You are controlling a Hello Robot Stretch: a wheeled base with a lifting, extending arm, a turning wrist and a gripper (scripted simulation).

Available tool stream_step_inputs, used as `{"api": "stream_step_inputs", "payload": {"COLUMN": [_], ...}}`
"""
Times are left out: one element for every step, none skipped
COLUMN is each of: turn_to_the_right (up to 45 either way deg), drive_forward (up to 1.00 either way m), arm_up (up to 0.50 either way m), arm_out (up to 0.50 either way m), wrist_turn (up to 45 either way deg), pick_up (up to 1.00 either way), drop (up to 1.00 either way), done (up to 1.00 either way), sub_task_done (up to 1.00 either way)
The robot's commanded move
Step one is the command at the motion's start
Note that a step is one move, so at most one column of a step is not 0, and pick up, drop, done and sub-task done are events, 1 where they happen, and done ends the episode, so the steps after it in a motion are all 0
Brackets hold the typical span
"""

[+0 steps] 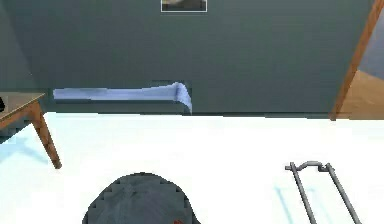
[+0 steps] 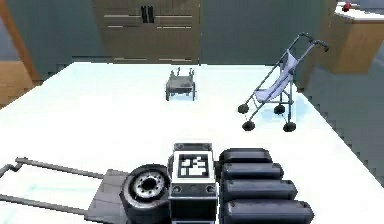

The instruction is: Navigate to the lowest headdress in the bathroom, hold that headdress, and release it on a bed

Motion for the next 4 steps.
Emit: {"api": "stream_step_inputs", "payload": {"turn_to_the_right": [0.0, 24.0, 0.0, 3.0], "drive_forward": [0.65, 0.00, 1.00, 0.00], "arm_up": [0.00, 0.00, 0.00, 0.00], "arm_out": [0.00, 0.00, 0.00, 0.00], "wrist_turn": [0.0, 0.0, 0.0, 0.0], "pick_up": [0.00, 0.00, 0.00, 0.00], "drop": [0.00, 0.00, 0.00, 0.00], "done": [0.00, 0.00, 0.00, 0.00], "sub_task_done": [0.00, 0.00, 0.00, 0.00]}}
